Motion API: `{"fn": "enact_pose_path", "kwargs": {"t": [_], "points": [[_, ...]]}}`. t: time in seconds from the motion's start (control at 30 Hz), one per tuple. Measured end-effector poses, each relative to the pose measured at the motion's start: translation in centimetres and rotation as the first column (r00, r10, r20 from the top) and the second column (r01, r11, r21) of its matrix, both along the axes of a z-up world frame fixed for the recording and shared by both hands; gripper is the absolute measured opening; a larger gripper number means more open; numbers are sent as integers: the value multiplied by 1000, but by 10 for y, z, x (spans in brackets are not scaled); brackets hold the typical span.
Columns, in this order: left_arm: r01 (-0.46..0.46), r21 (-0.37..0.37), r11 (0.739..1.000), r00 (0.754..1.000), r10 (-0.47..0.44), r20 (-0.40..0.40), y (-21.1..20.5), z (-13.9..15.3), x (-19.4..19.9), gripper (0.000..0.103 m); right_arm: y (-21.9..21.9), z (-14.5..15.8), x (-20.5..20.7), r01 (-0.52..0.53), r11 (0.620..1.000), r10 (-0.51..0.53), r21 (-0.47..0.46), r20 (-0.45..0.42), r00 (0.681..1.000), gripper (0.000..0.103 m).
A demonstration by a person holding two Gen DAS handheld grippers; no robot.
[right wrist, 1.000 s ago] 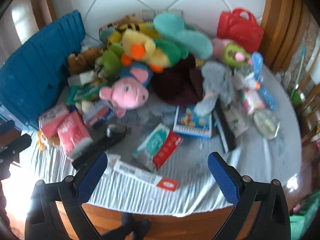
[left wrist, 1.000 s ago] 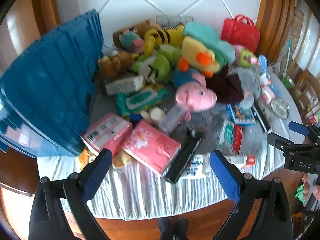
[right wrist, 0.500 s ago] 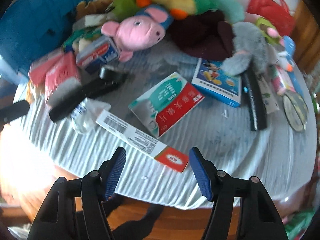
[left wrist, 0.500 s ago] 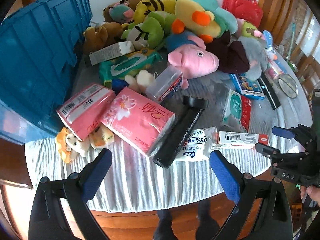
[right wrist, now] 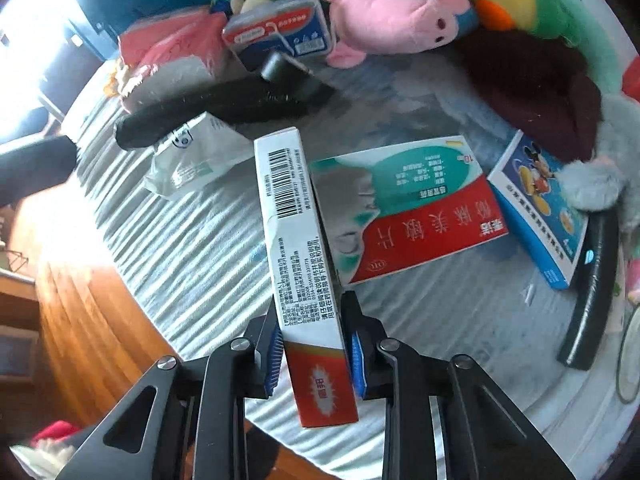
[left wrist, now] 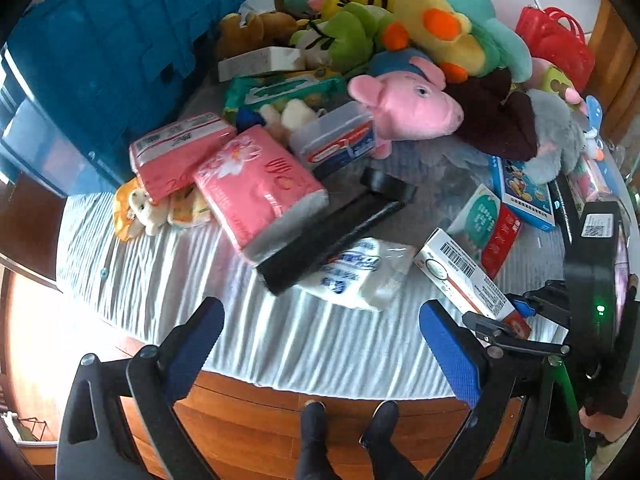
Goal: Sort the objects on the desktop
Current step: 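Grasp the red-white medicine box with the right tool while the left tool grasps the teal-red box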
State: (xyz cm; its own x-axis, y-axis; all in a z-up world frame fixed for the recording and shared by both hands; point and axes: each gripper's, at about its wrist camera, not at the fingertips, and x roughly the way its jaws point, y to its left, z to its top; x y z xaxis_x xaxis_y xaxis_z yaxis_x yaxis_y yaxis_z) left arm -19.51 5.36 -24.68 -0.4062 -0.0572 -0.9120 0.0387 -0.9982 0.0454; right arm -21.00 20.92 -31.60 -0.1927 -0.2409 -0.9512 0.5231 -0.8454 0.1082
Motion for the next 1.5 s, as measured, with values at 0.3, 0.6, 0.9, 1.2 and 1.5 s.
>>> {"fn": "enact_pose_path", "kwargs": {"t": [0.3, 0.6, 0.9, 1.2, 1.5], "points": [[101, 9, 995, 995, -101, -9, 56, -4, -30, 100, 78, 58, 21, 99, 978, -109, -185, -44, 993, 27], [239, 38, 970, 971, -240, 4, 111, -17, -47, 100, 183, 73, 11, 405, 900, -421, -159, -83, 903, 23], [271, 50, 961, 959, -274, 73, 150, -49, -50, 100, 203, 44, 20, 445, 881, -454, -161, -20, 891, 23], [227, 19, 974, 959, -227, 170, 168, -99, -49, 102, 203, 23, 20, 425, 893, -432, -151, -19, 902, 40], [233, 51, 971, 965, -237, 113, 167, -89, -38, 71, 199, 5, 19, 430, 900, -433, -75, -27, 901, 74]]}}
